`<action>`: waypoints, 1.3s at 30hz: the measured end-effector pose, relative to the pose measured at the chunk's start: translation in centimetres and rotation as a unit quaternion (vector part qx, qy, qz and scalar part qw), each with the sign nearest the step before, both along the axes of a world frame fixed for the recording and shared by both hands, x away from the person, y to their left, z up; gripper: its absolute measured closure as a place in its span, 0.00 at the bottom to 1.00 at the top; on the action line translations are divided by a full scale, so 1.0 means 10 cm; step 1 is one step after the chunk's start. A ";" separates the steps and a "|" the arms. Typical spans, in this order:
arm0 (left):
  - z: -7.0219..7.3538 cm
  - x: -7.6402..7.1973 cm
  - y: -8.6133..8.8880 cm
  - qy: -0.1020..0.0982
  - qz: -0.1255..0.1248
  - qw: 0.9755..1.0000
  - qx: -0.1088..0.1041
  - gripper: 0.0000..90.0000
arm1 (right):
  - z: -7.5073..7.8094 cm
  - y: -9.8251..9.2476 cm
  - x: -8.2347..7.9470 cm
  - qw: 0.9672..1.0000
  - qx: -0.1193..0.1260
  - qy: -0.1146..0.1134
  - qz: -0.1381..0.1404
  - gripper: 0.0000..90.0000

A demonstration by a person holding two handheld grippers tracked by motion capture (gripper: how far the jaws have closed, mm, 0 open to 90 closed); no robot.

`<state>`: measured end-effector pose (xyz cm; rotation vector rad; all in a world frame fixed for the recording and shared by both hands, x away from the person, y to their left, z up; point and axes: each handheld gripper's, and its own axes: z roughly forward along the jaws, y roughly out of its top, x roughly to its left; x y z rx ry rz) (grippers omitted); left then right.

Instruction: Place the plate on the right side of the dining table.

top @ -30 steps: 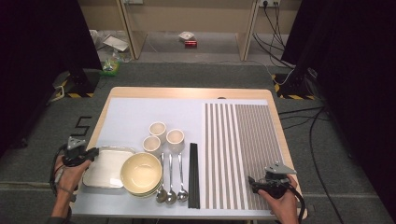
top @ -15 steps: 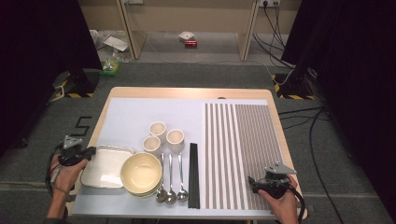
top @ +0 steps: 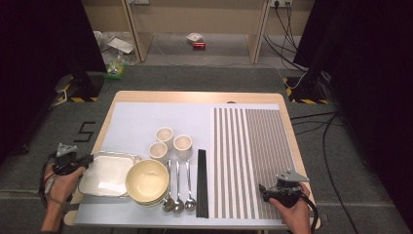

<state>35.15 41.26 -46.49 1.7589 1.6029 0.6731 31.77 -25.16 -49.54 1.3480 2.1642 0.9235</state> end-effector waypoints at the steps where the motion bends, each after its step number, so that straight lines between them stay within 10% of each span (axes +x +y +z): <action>1: 0.01 -0.01 0.01 -0.001 0.001 1.000 -0.003 0.87 | 0.00 0.00 0.00 1.000 0.000 0.000 0.000 0.18; 16: -0.01 -0.13 0.09 0.029 -0.010 0.998 -0.047 0.86 | 0.00 0.00 0.00 1.000 0.000 0.000 0.000 0.18; 25: -0.05 -0.10 0.13 0.014 0.009 0.996 -0.090 0.96 | 0.00 0.00 0.00 1.000 0.000 0.000 0.000 0.18; 39: 0.21 -0.06 0.11 -0.015 0.006 0.997 -0.080 0.98 | 0.00 0.00 0.00 1.000 0.000 -0.001 0.001 0.18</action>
